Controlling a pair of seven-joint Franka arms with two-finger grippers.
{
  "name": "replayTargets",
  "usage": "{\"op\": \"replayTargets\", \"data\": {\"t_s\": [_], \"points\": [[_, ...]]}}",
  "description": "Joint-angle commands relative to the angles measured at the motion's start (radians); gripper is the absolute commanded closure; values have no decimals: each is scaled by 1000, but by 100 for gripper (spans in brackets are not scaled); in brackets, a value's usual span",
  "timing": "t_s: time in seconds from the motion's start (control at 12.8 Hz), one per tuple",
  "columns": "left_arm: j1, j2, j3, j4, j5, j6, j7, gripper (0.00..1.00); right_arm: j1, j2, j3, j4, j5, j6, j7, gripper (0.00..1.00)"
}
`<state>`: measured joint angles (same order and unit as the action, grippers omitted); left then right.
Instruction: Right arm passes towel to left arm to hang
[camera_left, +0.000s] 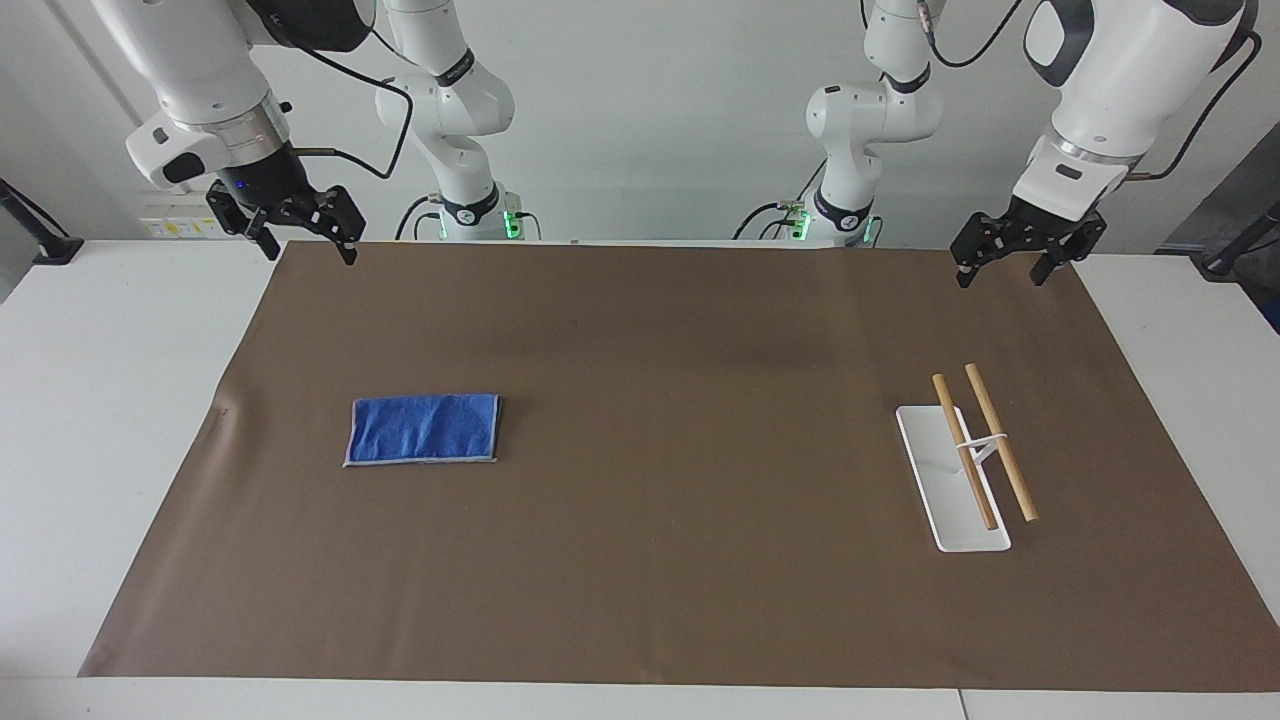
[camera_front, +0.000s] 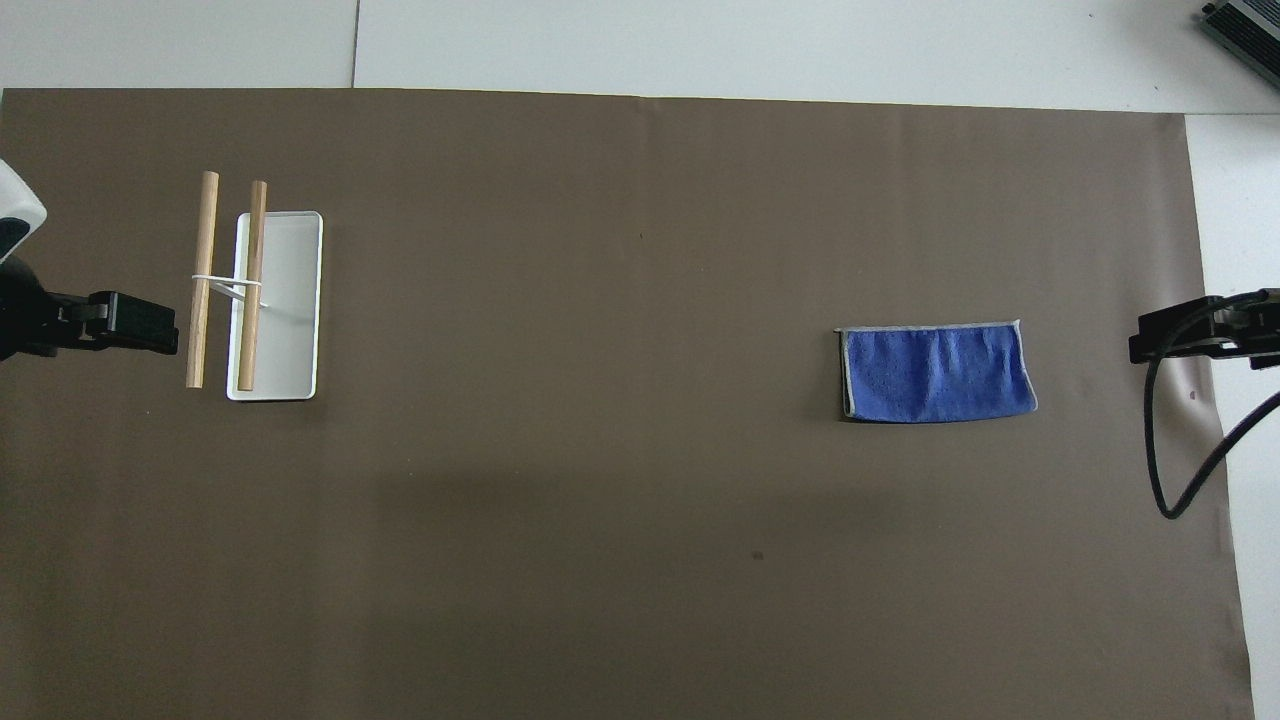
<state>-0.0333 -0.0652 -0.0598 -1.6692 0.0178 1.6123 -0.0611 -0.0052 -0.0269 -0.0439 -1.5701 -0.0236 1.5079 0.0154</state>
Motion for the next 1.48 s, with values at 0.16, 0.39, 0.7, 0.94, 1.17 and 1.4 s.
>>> {"op": "replayTargets", "data": {"t_s": [0.16, 0.39, 0.7, 0.94, 1.17, 1.4], "points": [[-16, -7, 11, -3, 16, 3, -5, 0, -7, 2, 6, 9, 2, -17, -8, 0], [-16, -7, 11, -3, 16, 3, -3, 0, -5, -2, 7, 2, 2, -17, -6, 0], [-14, -7, 11, -3, 14, 1, -8, 0, -5, -2, 6, -1, -1, -3, -5, 0], [-13, -7, 11, -4, 14, 1, -8, 0, -7, -2, 6, -4, -1, -2, -5, 0], [-11, -7, 11, -4, 13, 1, -8, 0, -7, -4, 6, -8, -1, -2, -5, 0], [-13, -8, 11, -4, 11, 1, -8, 0, -7, -7, 6, -14, -1, -2, -5, 0]]}}
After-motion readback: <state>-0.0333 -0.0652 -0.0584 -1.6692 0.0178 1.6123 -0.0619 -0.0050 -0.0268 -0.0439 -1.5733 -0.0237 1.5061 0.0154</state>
